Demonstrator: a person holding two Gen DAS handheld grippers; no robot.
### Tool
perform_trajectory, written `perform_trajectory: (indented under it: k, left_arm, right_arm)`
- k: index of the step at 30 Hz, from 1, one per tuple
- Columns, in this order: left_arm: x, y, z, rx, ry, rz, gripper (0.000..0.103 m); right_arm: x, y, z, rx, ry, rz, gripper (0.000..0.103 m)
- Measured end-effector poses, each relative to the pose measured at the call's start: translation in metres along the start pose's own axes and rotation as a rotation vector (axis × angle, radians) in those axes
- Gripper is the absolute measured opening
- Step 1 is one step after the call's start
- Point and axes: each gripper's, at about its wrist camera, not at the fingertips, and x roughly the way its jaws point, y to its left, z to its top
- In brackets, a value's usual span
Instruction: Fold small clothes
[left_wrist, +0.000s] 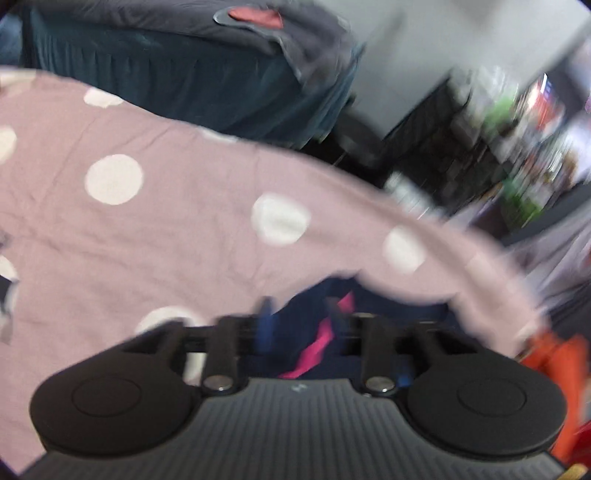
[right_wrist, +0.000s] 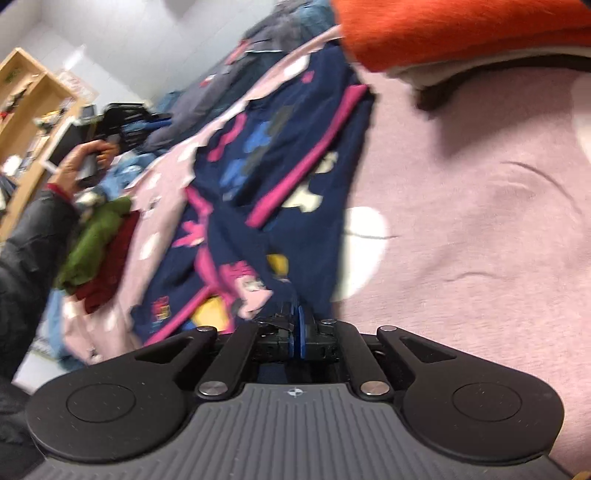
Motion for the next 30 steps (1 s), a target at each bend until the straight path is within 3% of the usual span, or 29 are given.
perform_trajectory:
  k: [1, 2, 4, 8, 11, 12, 13, 14, 16, 18, 21, 23, 25, 27, 29, 30]
  left_arm:
    - [0.005, -0.005, -0.006, 0.05, 0.01, 0.045, 0.065]
    - [0.011, -0.006, -0.012, 0.076, 0.024, 0.075, 0.069]
    - [0.026, 0.004, -0.023, 0.031, 0.064, 0.079, 0.076]
    - [0.062, 0.045, -0.039, -0.223, 0.138, -0.075, 0.076]
    - [0.085, 0.06, -0.043, -0.387, 0.127, -0.259, 0.067]
    - [0.089, 0.06, -0.041, -0.41, 0.113, -0.268, 0.056]
    - [0.092, 0.059, -0.038, -0.433, 0.098, -0.268, 0.027]
    - [0.096, 0.062, -0.035, -0.47, 0.09, -0.303, 0.007]
    - [0.101, 0.068, -0.028, -0.559, 0.088, -0.408, 0.006]
    - [0.097, 0.066, -0.014, -0.566, 0.064, -0.434, 0.006]
    - [0.067, 0.073, 0.007, -0.599, -0.073, -0.461, 0.001]
    - [0.039, 0.077, 0.023, -0.583, -0.181, -0.37, 0.005]
    - [0.021, 0.075, 0.036, -0.525, -0.205, -0.318, 0.011]
    - [0.019, 0.065, 0.041, -0.441, -0.119, -0.324, 0.019]
    - [0.023, 0.045, 0.038, -0.294, -0.01, -0.162, 0.039]
    - [0.027, 0.034, 0.033, -0.201, 0.017, -0.072, 0.055]
  right_arm:
    - [0.001, -0.001, -0.001, -0.001, -0.004, -0.013, 0.005]
    - [0.001, -0.001, -0.002, 0.009, -0.005, -0.006, 0.005]
    - [0.003, -0.001, -0.002, 0.008, 0.0, -0.004, 0.005]
    - [0.005, 0.0, -0.001, -0.015, 0.009, -0.005, 0.007]
    - [0.005, -0.001, -0.002, -0.007, 0.006, -0.005, 0.007]
    - [0.005, -0.002, -0.003, -0.002, 0.005, -0.005, 0.007]
    - [0.005, -0.003, -0.004, 0.005, 0.002, -0.003, 0.006]
    - [0.005, -0.004, -0.004, 0.014, 0.0, -0.001, 0.006]
    - [0.005, -0.006, -0.005, 0.028, -0.003, 0.0, 0.004]
    - [0.005, -0.007, -0.006, 0.034, -0.005, -0.002, 0.003]
    - [0.005, -0.008, -0.006, 0.046, -0.007, -0.001, 0.002]
    - [0.005, -0.008, -0.006, 0.051, -0.008, -0.001, 0.002]
    - [0.006, -0.008, -0.005, 0.047, -0.005, -0.001, 0.002]
    - [0.006, -0.008, -0.004, 0.045, -0.004, 0.001, 0.002]
    - [0.006, -0.01, -0.005, 0.054, -0.004, 0.007, 0.001]
    - [0.006, -0.011, -0.005, 0.06, -0.005, 0.01, 0.001]
